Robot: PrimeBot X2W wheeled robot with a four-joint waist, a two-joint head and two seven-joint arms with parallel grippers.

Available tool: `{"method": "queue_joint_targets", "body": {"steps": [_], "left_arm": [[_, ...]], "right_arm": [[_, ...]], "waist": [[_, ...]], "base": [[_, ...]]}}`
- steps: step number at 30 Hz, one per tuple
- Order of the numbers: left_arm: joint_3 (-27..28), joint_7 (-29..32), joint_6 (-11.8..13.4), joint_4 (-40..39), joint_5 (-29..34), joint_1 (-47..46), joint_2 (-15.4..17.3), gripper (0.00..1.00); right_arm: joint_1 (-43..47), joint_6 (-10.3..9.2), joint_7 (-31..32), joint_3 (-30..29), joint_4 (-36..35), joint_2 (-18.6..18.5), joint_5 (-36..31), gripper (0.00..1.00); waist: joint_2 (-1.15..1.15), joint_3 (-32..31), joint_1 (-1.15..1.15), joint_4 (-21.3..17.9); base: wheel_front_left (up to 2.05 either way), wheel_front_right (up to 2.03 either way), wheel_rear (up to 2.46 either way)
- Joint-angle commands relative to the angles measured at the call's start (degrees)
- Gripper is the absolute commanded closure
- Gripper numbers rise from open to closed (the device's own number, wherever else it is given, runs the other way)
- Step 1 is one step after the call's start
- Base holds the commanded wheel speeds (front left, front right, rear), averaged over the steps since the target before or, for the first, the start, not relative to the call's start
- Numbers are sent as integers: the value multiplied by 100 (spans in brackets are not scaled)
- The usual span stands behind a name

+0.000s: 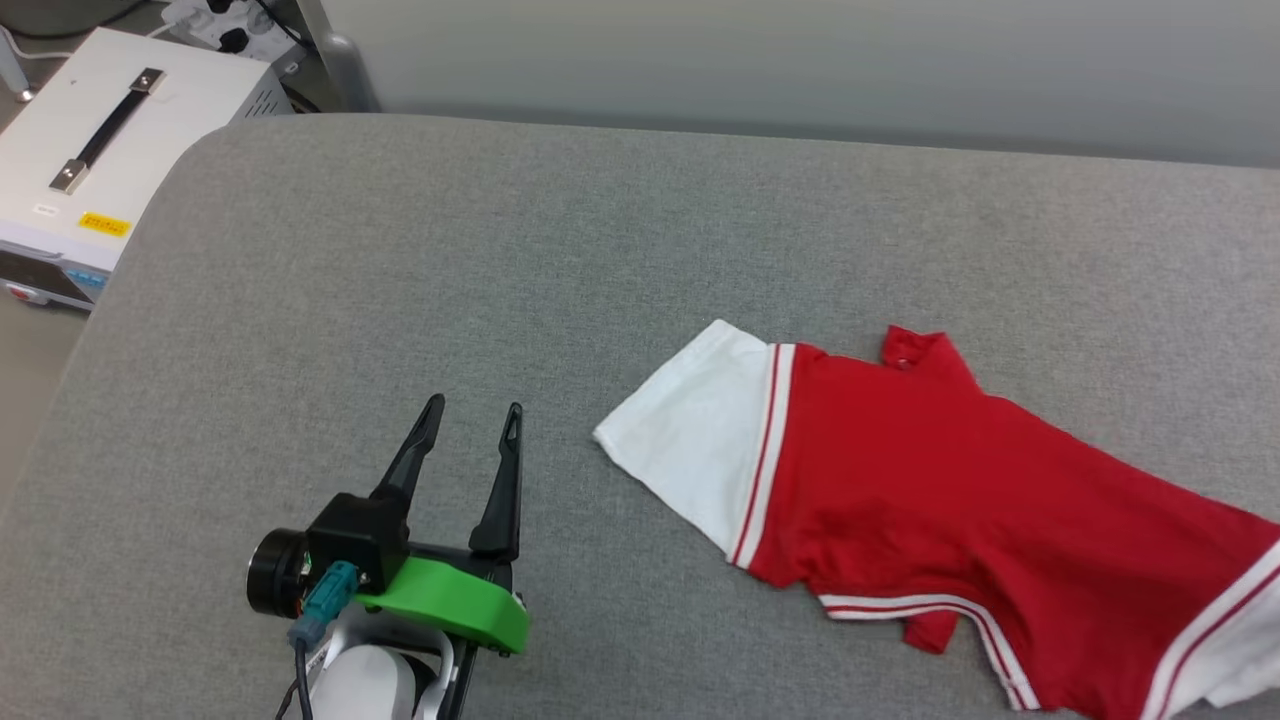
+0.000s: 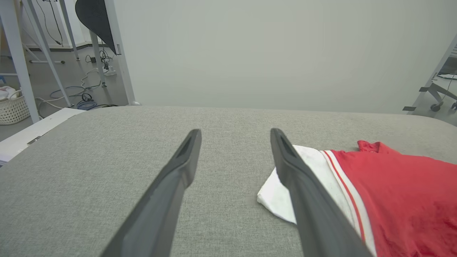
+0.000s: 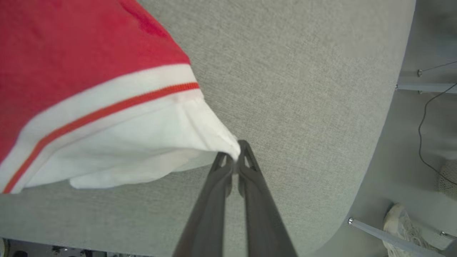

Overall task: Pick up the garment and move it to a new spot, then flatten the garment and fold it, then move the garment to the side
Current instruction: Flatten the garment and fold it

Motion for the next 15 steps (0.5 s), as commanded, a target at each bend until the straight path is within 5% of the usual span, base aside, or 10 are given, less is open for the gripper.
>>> {"method": "queue_joint_targets", "body": {"steps": [1,7,8,9,15], "left_arm": [[-14,-34,-31,-2,23,-137,-18,0],[-91,-34,-32,32,-27,-274,-19,0],[-95,-34,-32,38,-37,-288,-19,0],[-94,-34,-32,58,-50,-296,-19,0],[-22,-34,-32,105,-47,-248,-20,0]], "right_arm": [[-164,-3,32,78,123,-203,-81,100],[-624,-3,-300,480,809,-670,-400,100],[-744,-3,-468,530,942,-648,-475,7],[-1005,-3,-831,597,1304,-480,-596,0],[-1374,-3,-1473,388,1772,-57,-891,0]], "waist": [[0,118,0,47],[0,255,0,170],[0,267,0,183],[0,255,0,192],[0,74,0,56]], "base": [[0,0,0],[0,0,0],[0,0,0],[0,0,0],[0,0,0]]}}
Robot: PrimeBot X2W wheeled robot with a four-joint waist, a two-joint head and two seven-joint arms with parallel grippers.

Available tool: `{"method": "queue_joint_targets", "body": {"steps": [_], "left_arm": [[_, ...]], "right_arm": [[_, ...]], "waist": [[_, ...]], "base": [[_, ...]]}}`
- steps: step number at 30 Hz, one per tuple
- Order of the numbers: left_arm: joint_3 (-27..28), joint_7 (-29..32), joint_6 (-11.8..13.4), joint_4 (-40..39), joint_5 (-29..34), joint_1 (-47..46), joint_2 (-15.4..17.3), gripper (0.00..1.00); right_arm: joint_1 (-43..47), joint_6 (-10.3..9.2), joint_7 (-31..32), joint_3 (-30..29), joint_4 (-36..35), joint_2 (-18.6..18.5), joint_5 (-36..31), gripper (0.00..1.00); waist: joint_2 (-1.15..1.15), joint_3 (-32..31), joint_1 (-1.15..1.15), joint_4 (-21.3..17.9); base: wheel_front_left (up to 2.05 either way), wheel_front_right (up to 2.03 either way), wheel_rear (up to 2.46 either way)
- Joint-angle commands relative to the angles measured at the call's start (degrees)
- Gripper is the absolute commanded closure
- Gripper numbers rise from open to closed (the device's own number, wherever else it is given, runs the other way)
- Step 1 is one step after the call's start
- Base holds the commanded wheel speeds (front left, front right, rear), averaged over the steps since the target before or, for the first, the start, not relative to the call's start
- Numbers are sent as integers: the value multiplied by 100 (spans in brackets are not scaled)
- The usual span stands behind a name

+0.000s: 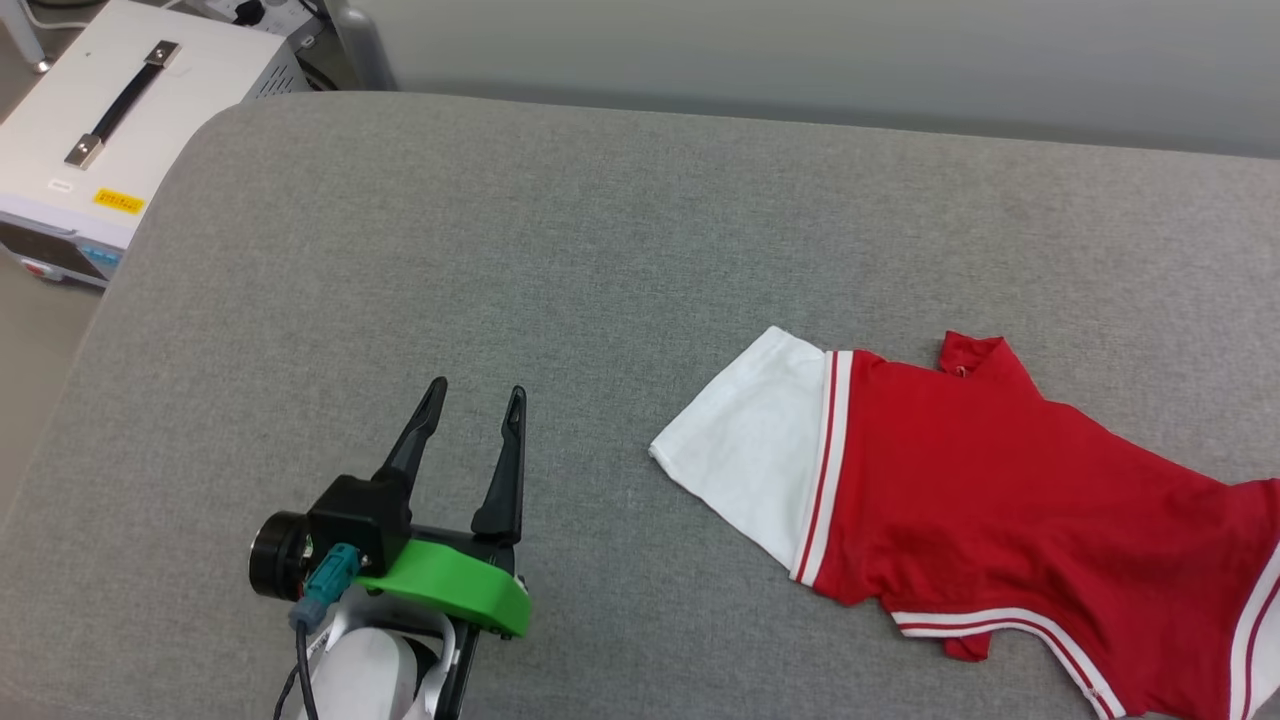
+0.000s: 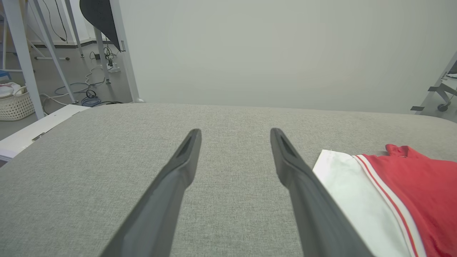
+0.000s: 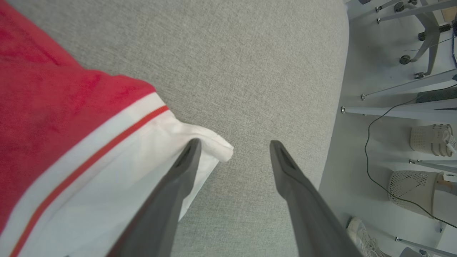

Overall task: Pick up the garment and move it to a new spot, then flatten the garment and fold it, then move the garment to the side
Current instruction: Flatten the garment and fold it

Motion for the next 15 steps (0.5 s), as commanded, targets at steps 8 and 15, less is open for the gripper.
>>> {"method": "queue_joint_targets", "body": {"steps": [8,15], "left_arm": [[37,-34,-31,-43,-125,86,-17,0],[24,-34,-32,-111,-334,198,-17,0]], "right_arm": [[-128,-4,-1274,-929,-238,936,-225,0],[362,-4,-2556,-1445,-1179,1893,152,0]], "waist": [[0,-434,0,-339],[0,-543,0,-529]], "base": [[0,0,0],[0,0,0]]}}
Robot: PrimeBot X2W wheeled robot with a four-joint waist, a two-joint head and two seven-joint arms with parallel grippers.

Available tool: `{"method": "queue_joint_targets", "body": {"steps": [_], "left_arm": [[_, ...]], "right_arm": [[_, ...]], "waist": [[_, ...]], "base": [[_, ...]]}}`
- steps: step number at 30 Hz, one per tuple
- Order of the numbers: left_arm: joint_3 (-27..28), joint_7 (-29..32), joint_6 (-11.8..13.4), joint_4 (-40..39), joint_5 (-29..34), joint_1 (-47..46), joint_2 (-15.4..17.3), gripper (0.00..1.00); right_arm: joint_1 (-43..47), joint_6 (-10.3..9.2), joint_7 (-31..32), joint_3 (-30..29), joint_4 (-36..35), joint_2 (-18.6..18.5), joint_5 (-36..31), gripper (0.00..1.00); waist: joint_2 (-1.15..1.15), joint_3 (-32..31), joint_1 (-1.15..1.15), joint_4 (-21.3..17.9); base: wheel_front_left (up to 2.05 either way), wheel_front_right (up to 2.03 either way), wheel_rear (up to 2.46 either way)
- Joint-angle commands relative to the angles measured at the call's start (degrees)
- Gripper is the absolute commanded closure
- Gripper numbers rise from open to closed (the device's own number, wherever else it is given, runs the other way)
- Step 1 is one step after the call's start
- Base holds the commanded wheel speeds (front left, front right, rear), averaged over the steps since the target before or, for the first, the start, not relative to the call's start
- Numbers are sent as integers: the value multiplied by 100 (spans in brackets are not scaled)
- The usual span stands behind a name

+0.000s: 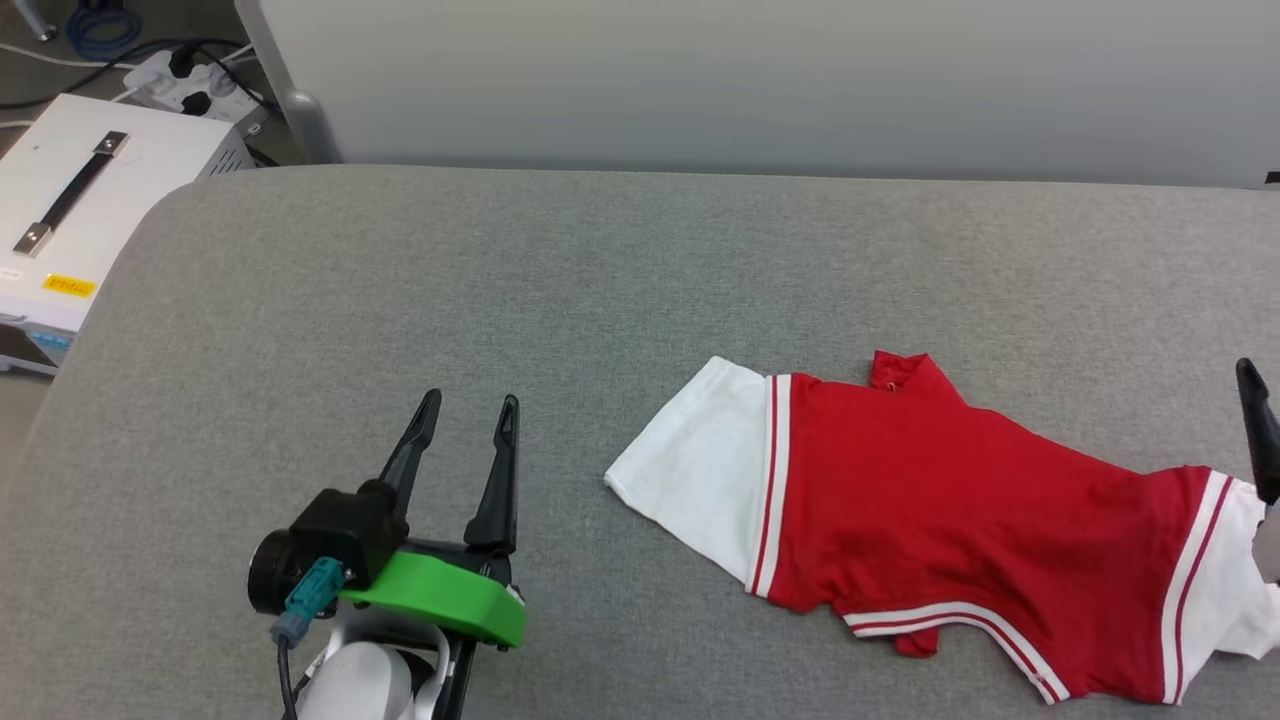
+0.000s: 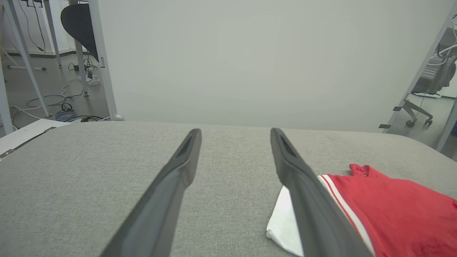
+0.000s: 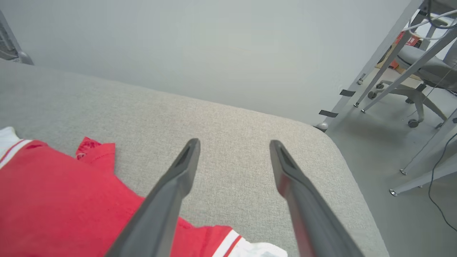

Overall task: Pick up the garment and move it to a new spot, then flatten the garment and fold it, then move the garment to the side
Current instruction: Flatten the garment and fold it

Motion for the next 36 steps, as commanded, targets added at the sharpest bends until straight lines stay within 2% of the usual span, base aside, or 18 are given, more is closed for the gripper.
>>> {"method": "queue_joint_targets", "body": {"steps": [1,7,12,16,21,25,32,36], "left_arm": [[-1,-34,-23,-8,-110,92,-13,0],[-227,-34,-23,136,-411,304,45,0],[-451,58,-24,256,-455,161,213,0],[-711,784,-22,256,-421,-170,405,0],[-898,2406,160,311,-296,-596,565,0],[-1018,3474,283,306,-235,-869,633,0],[-1115,4306,447,514,-84,-1057,794,0],[-1083,4369,542,663,-23,-1130,883,0]], "right_arm": [[172,-3,-234,-49,-181,166,-5,0],[720,-3,-962,-210,-794,852,7,0],[1065,-3,-1040,-198,-1114,1208,-116,0],[1239,-3,-964,-251,-1382,1441,-206,0],[1310,-3,-820,-220,-1617,1581,-283,0],[1316,-3,-730,-155,-1669,1611,-341,0],[1292,-3,-730,18,-1566,1570,-379,0],[1249,-3,-789,91,-1519,1553,-352,0]], "waist": [[0,-80,0,-131],[0,-138,0,-287],[0,-103,0,-418],[0,9,0,-507],[0,198,0,-667],[0,377,0,-790],[0,530,0,-1022],[0,642,0,-1136]], "base": [[0,0,0],[0,0,0],[0,0,0],[0,0,0],[0,0,0],[0,0,0],[0,0,0],[0,0,0]]}}
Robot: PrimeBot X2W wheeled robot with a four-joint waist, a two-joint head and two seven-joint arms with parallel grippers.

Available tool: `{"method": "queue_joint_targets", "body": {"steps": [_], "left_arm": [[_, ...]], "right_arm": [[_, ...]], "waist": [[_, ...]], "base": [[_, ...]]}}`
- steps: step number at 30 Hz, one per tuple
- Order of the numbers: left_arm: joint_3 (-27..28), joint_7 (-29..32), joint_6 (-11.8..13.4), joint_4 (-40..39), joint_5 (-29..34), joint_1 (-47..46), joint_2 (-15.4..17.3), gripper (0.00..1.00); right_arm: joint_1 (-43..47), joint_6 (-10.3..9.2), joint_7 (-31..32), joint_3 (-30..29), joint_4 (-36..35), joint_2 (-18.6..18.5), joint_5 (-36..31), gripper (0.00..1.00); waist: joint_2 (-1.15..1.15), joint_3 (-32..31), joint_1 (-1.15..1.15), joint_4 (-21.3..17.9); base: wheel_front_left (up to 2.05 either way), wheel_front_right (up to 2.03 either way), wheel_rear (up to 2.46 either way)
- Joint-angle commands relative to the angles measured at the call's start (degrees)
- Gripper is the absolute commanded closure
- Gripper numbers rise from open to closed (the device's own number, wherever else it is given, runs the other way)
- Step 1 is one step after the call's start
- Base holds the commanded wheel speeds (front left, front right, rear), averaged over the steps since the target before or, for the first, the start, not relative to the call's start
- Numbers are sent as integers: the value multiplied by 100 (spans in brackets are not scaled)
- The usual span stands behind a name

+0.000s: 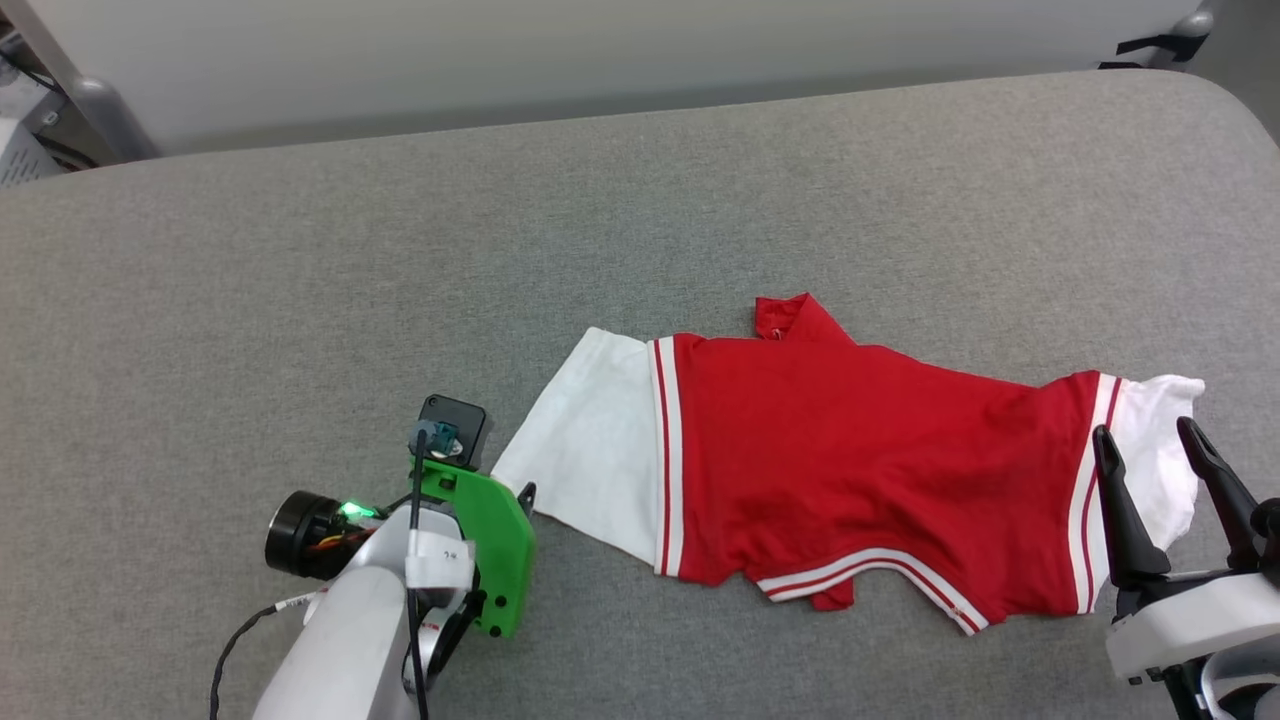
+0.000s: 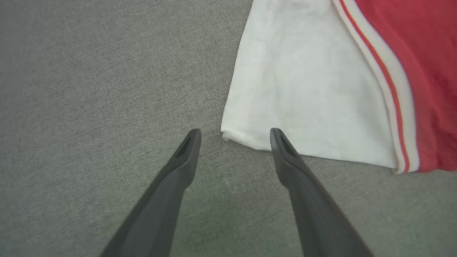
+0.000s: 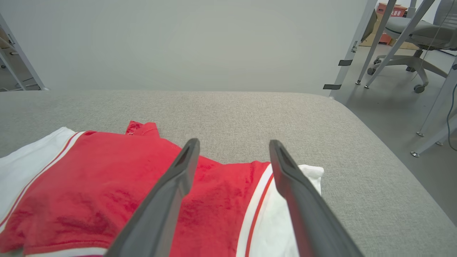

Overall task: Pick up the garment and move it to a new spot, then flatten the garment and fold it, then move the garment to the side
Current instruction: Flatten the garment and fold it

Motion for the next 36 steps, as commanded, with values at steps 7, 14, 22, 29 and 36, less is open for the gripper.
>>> {"method": "queue_joint_targets", "body": {"steps": [7,14,22,29,36], "left_arm": [[10,-8,70,310,61,-231,109,0],[-120,187,-79,619,-67,-190,93,100],[69,-19,111,412,-265,-81,50,100],[525,-479,497,-90,-464,274,104,100],[901,-540,639,-790,-708,825,333,100]], "right_arm": [[-107,-4,-135,139,99,-27,47,0],[-171,-4,-125,231,65,-36,83,0],[-145,-4,-31,196,49,-151,75,0],[1,-4,378,335,167,-250,202,0],[158,-4,1175,370,262,-396,301,0]], "waist": [[0,294,0,-222],[0,345,0,-250],[0,166,0,-38],[0,-79,0,229],[0,-185,0,484]], "base": [[0,0,0],[0,0,0],[0,0,0],[0,0,0],[0,0,0]]}}
